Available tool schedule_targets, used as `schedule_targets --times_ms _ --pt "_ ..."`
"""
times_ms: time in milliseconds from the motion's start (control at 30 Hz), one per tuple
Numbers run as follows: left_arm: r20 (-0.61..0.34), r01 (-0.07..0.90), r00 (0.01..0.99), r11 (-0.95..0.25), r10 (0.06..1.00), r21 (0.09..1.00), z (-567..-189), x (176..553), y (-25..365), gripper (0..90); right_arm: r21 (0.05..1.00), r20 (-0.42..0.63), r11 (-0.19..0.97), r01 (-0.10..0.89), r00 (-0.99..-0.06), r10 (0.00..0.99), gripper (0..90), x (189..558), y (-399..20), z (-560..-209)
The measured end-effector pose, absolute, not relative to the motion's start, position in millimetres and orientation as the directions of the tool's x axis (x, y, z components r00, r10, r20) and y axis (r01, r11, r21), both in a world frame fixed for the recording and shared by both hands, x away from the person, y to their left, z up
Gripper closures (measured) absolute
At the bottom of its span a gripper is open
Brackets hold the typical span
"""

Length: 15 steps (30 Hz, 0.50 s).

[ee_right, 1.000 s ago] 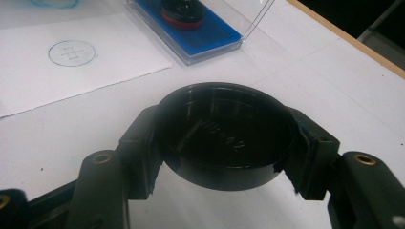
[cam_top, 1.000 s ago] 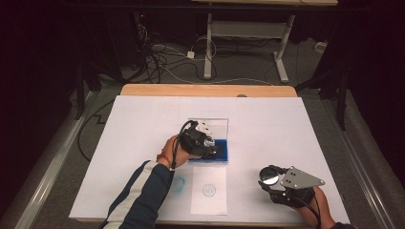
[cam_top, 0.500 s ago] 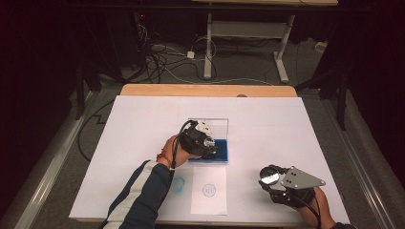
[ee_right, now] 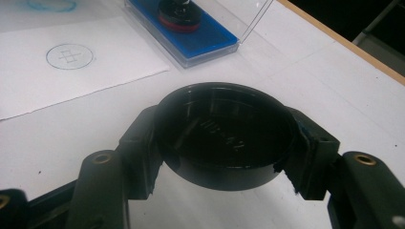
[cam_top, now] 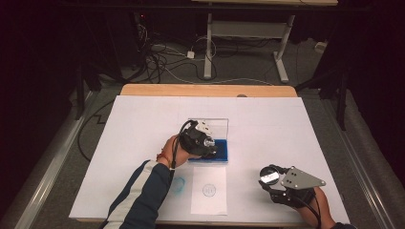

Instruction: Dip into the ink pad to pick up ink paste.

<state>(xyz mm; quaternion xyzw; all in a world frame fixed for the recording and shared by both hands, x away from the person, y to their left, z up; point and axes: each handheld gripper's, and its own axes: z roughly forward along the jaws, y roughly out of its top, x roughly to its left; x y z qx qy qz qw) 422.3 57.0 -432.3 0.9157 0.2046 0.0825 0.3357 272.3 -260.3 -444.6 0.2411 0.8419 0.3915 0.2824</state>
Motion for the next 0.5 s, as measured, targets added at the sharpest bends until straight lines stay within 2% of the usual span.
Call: schedule_targets --times_ms 500 --pt "0.013 0.325 0.901 -0.694 0.434 0.643 -430.9 422.8 56.3 54.0 0.797 -0.286 0.576 0.183 -0.725 0.627 38.3 272.2 -260.7 -444.4"
